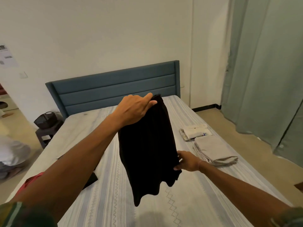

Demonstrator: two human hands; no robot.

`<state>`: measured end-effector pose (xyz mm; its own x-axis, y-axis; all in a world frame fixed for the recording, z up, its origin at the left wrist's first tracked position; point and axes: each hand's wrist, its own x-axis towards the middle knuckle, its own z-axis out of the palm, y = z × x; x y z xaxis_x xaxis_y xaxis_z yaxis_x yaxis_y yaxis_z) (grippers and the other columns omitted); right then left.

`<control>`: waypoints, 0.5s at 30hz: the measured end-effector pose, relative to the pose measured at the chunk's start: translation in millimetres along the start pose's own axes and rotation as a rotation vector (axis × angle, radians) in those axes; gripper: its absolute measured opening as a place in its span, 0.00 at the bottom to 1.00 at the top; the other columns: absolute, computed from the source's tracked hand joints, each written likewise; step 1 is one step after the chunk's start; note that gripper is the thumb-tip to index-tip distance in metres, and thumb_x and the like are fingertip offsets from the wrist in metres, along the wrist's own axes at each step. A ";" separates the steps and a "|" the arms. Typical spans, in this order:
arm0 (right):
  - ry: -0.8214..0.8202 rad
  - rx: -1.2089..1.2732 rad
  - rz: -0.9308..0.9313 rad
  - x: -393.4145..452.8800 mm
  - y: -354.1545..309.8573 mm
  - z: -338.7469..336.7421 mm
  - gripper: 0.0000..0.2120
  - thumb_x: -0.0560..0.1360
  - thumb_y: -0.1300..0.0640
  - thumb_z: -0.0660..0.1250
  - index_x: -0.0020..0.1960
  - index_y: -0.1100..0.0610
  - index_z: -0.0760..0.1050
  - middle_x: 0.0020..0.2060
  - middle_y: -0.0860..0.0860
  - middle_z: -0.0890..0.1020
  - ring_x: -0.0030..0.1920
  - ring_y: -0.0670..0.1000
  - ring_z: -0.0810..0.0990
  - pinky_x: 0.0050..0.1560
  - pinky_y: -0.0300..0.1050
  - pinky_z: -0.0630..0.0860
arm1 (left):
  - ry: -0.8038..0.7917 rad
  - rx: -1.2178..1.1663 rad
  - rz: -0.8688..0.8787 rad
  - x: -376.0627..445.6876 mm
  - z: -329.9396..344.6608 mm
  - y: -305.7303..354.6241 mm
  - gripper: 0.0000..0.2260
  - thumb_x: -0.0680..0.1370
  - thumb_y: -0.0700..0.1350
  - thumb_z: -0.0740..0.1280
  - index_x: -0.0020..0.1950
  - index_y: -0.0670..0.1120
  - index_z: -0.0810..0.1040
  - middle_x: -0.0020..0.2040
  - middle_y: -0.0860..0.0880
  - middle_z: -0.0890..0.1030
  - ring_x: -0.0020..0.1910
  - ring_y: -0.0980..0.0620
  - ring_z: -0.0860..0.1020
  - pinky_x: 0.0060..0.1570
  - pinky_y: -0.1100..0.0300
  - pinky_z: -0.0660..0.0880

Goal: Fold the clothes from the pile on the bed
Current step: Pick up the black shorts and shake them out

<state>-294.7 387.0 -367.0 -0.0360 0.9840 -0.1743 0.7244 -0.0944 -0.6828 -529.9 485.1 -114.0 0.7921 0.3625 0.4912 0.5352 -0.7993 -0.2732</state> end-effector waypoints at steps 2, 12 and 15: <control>0.032 -0.005 0.030 4.3 11.1 2.5 0.22 0.75 0.55 0.76 0.66 0.60 0.75 0.61 0.56 0.80 0.58 0.56 0.80 0.63 0.54 0.76 | -0.001 0.009 -0.036 -1.9 -11.0 -0.1 0.22 0.83 0.60 0.45 0.54 0.44 0.68 0.28 0.54 0.66 0.25 0.53 0.65 0.27 0.59 0.57; 0.212 0.258 -0.091 -2.4 31.0 13.0 0.04 0.76 0.57 0.74 0.51 0.53 0.84 0.40 0.46 0.86 0.38 0.43 0.84 0.37 0.33 0.75 | -0.012 0.045 -0.167 -2.5 -50.1 0.8 0.18 0.84 0.60 0.47 0.52 0.47 0.66 0.29 0.51 0.69 0.27 0.51 0.69 0.30 0.55 0.61; 0.187 0.413 -0.123 -19.2 27.8 15.8 0.11 0.76 0.58 0.74 0.58 0.55 0.82 0.46 0.52 0.86 0.39 0.47 0.85 0.36 0.33 0.76 | -0.004 0.064 -0.228 -7.9 -58.9 4.8 0.17 0.84 0.58 0.50 0.51 0.46 0.66 0.29 0.50 0.69 0.27 0.48 0.68 0.30 0.55 0.59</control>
<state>-284.8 363.1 -393.9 0.0473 0.9984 0.0304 0.3866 0.0098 -0.9222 -551.0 450.2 -70.5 0.6492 0.5323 0.5433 0.7181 -0.6643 -0.2073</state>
